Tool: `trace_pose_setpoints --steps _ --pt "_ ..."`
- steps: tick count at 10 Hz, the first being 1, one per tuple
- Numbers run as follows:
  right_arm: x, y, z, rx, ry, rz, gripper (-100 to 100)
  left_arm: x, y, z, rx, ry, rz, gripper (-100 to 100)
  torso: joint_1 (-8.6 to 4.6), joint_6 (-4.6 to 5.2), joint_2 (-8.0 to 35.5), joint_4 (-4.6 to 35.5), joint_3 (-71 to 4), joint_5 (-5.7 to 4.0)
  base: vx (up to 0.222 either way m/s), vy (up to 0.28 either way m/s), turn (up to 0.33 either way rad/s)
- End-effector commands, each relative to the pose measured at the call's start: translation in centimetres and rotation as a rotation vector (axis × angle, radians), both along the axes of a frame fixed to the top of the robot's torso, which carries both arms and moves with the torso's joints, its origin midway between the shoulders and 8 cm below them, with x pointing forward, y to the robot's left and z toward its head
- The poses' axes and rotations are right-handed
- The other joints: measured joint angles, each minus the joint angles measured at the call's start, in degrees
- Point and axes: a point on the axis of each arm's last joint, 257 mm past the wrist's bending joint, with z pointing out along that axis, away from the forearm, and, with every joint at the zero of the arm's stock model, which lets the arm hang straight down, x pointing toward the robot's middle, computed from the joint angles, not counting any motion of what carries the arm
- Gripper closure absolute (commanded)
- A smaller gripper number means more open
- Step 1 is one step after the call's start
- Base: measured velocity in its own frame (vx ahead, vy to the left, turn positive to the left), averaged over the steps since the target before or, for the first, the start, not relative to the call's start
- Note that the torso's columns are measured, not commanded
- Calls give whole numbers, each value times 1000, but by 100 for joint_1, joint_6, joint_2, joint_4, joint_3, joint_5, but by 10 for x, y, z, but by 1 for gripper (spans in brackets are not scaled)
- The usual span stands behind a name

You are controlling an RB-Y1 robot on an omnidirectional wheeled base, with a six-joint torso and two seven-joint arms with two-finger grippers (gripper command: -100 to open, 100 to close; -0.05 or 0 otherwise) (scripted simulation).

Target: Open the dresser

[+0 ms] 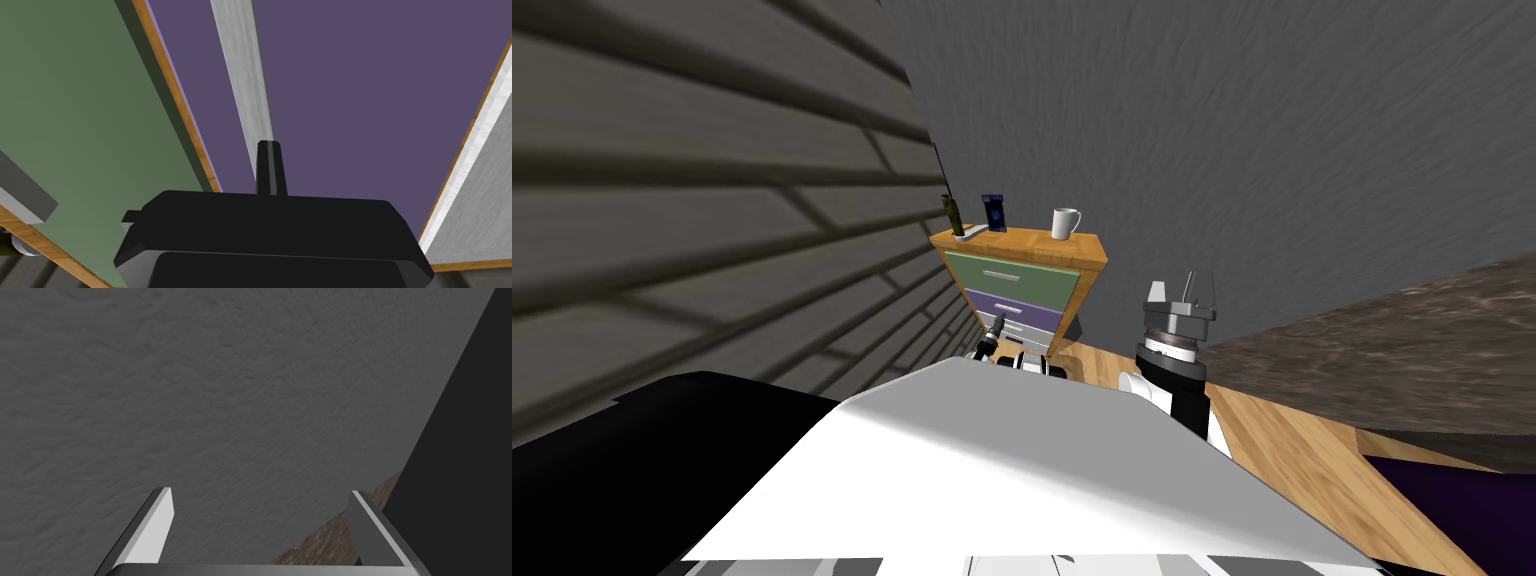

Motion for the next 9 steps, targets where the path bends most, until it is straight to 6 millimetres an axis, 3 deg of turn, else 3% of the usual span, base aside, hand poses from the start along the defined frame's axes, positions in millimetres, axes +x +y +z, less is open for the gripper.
trace_pose_setpoints --steps 1,3,4,7,9 --pt "0 0 0 0 0 0 0 -1 -1 2 0 1 -5 100 -3 0 -12 -3 -7 0 -187 34 19" --pt "0 0 0 0 0 0 0 -2 -1 2 0 1 -5 100 -1 -1 -38 -11 -24 0 -135 36 10" --pt "0 0 0 0 0 0 0 -1 9 4 30 -2 -13 -100 -12 0 -70 -18 -42 -2 6 6 -14" --pt "0 0 0 0 0 0 0 9 11 7 34 -1 -12 -100 -15 -1 -83 -24 -52 -3 148 -6 -31" --pt "0 0 0 0 0 0 0 14 -1 5 -1 12 -2 -100 -9 0 -40 -11 -25 -2 165 -8 -26"
